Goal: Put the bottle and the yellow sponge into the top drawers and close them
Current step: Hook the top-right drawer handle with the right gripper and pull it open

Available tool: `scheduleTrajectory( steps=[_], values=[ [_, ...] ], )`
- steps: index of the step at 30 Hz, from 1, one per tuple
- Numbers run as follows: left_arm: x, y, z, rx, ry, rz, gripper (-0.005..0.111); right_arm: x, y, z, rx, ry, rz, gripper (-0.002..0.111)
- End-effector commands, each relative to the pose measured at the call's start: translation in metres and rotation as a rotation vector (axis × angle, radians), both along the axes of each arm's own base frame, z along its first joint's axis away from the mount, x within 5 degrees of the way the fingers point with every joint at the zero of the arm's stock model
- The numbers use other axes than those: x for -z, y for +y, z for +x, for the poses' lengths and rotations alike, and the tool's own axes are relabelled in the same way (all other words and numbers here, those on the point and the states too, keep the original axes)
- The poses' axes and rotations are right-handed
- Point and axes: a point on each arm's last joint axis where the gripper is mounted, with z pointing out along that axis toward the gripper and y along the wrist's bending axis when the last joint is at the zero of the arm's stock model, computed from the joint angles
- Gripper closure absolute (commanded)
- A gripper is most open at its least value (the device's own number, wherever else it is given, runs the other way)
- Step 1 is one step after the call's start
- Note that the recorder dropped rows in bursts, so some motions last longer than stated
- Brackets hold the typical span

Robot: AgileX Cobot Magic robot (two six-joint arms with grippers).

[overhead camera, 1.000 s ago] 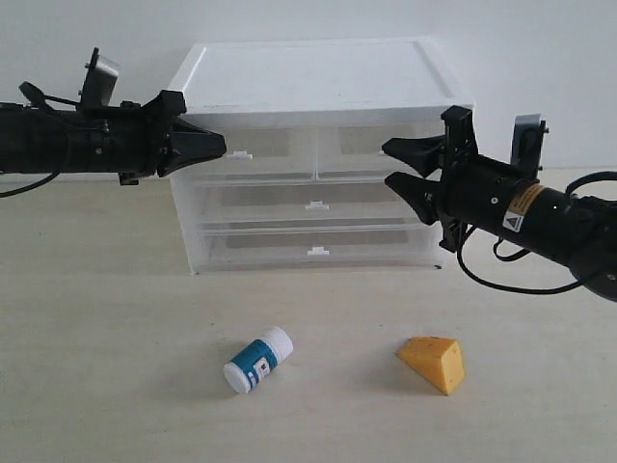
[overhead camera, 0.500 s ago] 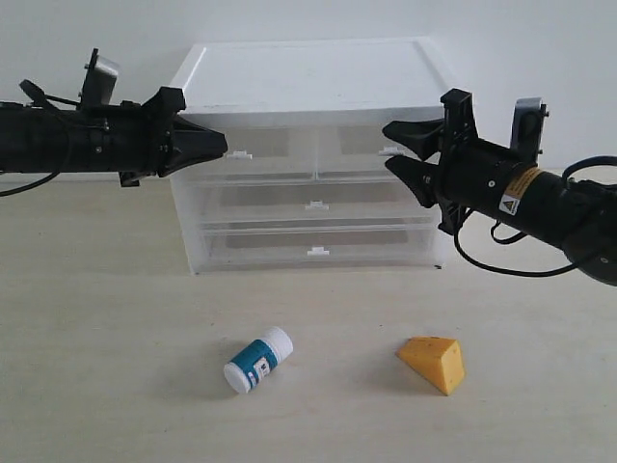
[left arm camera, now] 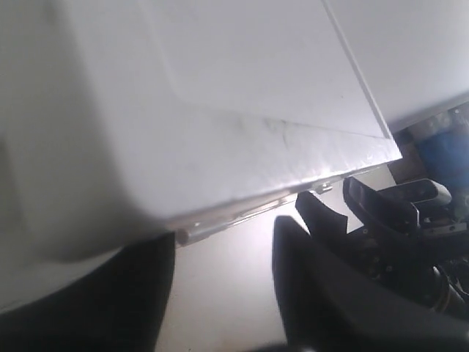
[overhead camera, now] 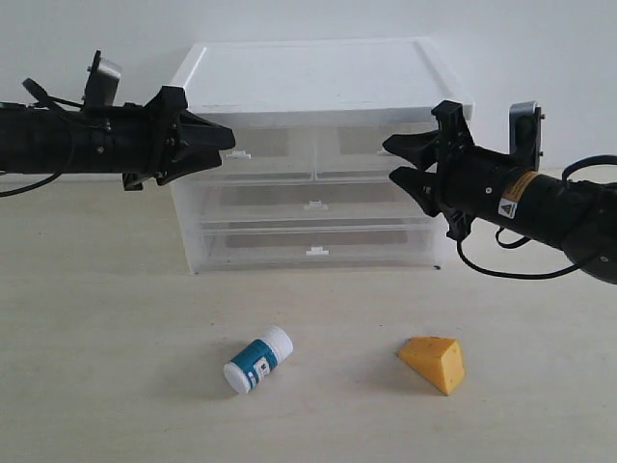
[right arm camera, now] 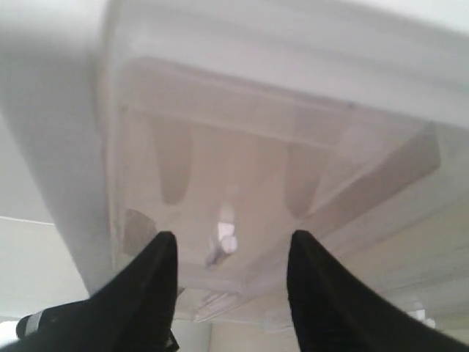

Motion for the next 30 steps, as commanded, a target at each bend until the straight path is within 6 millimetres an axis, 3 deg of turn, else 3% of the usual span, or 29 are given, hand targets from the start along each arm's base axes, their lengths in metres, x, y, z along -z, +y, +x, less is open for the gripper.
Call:
scheduleTrajectory(
  steps=[1,11,18,30],
  values=[
    [-0.001,0.008,0.011,-0.118,0.002,0.008,0.065,-0.003,-0.002,0.004,0.016,-0.024,-0.015,0.066],
    [0.000,0.009,0.011,-0.125,0.003,0.015,0.065,-0.007,-0.004,0.008,0.055,-0.040,0.003,0.068],
    [0.000,0.009,0.011,-0.129,0.003,0.018,0.065,-0.011,-0.003,0.008,0.049,-0.073,0.037,0.108],
    [0.000,0.010,0.012,-0.134,0.004,0.021,0.065,-0.012,0.004,-0.005,-0.072,-0.108,0.067,0.108]
  ],
)
